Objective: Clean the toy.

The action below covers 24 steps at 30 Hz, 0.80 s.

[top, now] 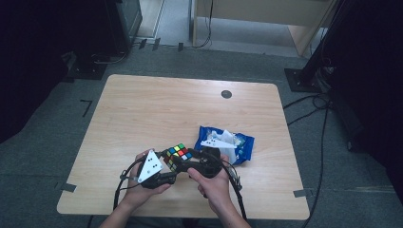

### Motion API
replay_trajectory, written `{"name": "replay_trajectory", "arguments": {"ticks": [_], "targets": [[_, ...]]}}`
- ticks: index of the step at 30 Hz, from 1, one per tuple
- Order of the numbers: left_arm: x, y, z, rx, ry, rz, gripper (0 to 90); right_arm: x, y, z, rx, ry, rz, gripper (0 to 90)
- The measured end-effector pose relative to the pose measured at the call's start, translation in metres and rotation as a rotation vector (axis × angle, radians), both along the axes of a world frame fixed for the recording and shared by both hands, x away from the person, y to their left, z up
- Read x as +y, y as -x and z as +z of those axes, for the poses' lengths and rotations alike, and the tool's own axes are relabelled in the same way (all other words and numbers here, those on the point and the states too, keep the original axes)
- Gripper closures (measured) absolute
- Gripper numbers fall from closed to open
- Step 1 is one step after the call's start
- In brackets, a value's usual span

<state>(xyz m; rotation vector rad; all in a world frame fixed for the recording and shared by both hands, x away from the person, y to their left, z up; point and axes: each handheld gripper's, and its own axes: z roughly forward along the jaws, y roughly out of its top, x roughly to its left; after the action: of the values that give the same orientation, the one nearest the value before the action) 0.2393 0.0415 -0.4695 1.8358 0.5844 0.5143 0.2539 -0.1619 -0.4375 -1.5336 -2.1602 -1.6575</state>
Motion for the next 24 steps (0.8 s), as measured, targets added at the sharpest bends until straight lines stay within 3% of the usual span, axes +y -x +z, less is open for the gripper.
{"name": "replay_trajectory", "arguments": {"ticks": [2,9,11,16,18,20,24], "targets": [[-0.001,0.0,-0.001,0.004,-0.003,-0.001,34.1,0.001,0.001,-0.002,0.006,0.002,-0.002,32.3],[-0.003,-0.002,-0.002,0.026,0.0,-0.013,34.1,0.002,0.006,0.0,-0.047,0.062,-0.029,34.7],[-0.004,-0.002,-0.002,0.035,-0.003,-0.011,33.9,0.004,0.008,0.001,-0.071,0.097,-0.03,34.7],[-0.003,-0.001,-0.001,0.006,-0.025,-0.001,34.0,0.012,0.012,0.005,-0.144,0.184,-0.013,34.5],[-0.001,-0.002,0.0,0.013,-0.024,0.002,34.1,0.011,0.011,0.005,-0.14,0.172,0.002,33.9],[0.004,-0.007,0.0,0.044,-0.006,0.028,34.1,0.006,0.009,0.008,-0.147,0.115,0.012,30.0],[0.025,-0.021,0.002,0.115,0.069,0.106,34.1,-0.011,0.007,0.013,-0.167,0.023,-0.017,30.8]]}}
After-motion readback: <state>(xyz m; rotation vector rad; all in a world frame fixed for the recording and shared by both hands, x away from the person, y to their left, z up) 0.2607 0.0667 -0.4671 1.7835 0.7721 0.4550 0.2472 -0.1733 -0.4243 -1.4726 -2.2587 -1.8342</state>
